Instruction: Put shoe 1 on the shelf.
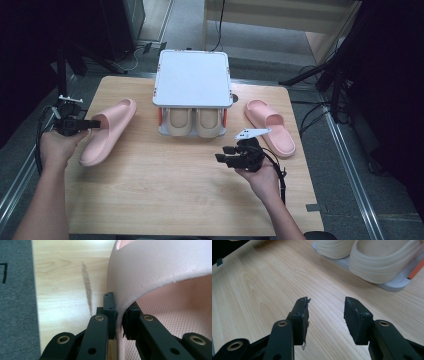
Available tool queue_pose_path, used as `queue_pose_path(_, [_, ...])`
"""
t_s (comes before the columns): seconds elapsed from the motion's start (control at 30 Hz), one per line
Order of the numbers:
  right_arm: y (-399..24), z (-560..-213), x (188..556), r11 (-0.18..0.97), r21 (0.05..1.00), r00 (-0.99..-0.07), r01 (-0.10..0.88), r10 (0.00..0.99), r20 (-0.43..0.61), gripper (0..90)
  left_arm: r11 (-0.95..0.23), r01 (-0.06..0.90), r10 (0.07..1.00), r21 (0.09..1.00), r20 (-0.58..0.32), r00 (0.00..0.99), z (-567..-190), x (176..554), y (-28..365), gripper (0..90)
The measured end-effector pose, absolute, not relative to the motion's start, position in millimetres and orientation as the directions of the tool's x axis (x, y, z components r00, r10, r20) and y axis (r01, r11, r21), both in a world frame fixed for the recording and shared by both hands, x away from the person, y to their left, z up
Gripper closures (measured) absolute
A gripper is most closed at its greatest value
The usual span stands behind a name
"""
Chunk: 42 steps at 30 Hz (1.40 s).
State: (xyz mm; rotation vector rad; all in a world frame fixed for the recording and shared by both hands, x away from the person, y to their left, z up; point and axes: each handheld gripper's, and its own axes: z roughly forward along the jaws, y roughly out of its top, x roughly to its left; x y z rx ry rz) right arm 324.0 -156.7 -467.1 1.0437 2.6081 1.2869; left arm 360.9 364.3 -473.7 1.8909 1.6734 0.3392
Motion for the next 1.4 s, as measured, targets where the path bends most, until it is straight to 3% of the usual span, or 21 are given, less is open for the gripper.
queue_pose_path(0.53, [-140,-467,328,0.45,0.725,-0.792,0.521,0.572,0.213,58.1,-0.2,0.779,0.914,0.594,-0.174,0.367,-461,298,290,83.1])
queue_pose_path(0.8, [-139,-467,325,0.452,0.727,-0.796,0.517,0.565,0.216,62.8,-0.283,0.739,0.849,0.611,-0.198,0.489,-471,292,237,82.8])
queue_pose_path(0.97, [-135,-471,320,0.464,0.718,-0.802,0.519,0.554,0.223,69.6,-0.372,0.709,0.813,0.599,-0.159,0.561,-480,293,203,82.2])
queue_pose_path(1.23, [-128,-480,313,0.479,0.707,-0.812,0.52,0.534,0.235,79.7,-0.438,0.678,0.764,0.59,-0.153,0.627,-500,295,162,79.1])
queue_pose_path(1.4, [-125,-483,310,0.488,0.694,-0.811,0.529,0.532,0.244,82.5,-0.445,0.676,0.754,0.587,-0.161,0.637,-505,295,157,76.8])
